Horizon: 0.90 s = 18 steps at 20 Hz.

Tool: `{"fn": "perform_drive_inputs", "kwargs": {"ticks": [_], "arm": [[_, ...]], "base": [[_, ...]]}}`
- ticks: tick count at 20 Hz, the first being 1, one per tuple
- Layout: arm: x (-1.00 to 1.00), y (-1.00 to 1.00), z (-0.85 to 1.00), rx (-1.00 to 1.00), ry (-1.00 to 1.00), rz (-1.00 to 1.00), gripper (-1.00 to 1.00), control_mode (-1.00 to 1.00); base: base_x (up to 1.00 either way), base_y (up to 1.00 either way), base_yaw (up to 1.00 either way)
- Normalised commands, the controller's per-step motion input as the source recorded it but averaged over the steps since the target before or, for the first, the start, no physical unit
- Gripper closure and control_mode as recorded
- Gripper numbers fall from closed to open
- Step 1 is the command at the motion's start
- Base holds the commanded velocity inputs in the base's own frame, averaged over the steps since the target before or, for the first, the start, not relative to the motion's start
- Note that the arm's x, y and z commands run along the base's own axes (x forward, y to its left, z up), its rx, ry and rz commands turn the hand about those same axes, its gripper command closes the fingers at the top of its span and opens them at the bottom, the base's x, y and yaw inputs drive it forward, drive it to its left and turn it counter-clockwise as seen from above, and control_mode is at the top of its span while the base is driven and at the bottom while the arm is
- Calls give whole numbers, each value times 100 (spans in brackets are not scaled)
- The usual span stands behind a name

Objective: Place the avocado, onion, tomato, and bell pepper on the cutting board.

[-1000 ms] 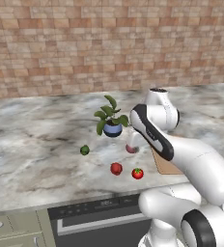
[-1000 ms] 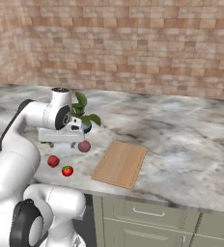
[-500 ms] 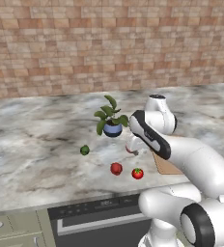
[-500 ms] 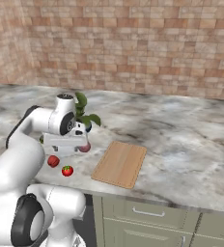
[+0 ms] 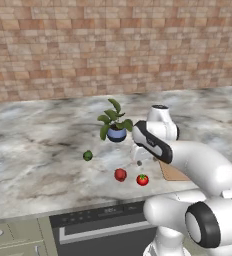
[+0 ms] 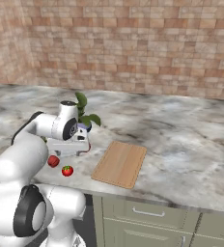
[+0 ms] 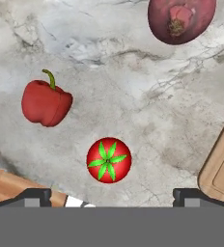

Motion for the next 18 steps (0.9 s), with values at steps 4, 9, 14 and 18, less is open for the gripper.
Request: {"fn": "perform_drive_inputs", "kwargs": {"ticks": [4, 9, 14, 18], "arm": [[0, 0, -32, 0, 0, 0, -100, -100], [0, 0, -30, 0, 1, 0, -100, -100], [0, 7, -22, 0, 0, 0, -100, -100], [0, 18, -10, 0, 0, 0, -100, -100]], "base": [[0, 0, 0], [0, 0, 0], [0, 0, 0], [0, 0, 0]]}}
